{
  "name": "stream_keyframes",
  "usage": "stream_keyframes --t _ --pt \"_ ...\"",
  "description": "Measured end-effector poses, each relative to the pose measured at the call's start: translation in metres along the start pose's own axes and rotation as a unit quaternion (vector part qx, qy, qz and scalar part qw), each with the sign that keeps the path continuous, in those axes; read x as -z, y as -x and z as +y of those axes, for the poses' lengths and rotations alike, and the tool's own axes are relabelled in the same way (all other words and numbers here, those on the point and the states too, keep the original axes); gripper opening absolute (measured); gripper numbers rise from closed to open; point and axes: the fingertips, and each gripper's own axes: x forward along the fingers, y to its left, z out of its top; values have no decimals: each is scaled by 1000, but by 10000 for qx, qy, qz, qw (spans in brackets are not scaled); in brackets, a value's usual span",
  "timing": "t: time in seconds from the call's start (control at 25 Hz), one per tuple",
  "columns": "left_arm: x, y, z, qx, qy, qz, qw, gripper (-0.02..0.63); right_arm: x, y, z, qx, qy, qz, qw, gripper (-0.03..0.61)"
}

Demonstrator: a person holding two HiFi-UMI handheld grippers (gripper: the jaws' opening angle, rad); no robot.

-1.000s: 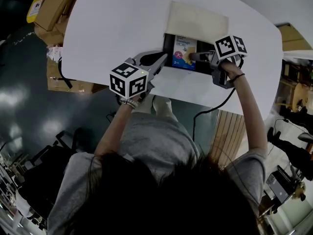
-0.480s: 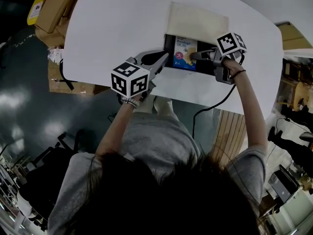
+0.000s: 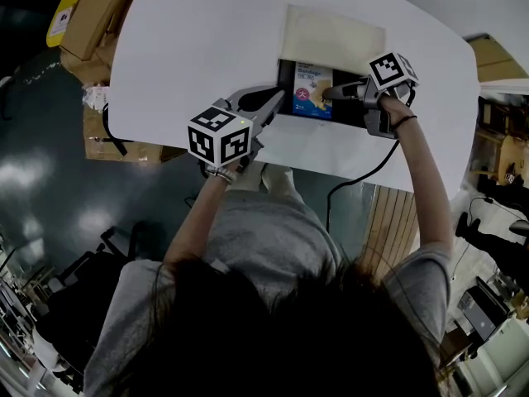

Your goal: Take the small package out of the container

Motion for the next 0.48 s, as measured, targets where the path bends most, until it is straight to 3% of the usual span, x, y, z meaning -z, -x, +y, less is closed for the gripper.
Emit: stream_keyframes --t 0.48 --pt "-8 4 -1 21 -53 -58 10000 -4 4 4 15 -349 -300 -132 9989 118"
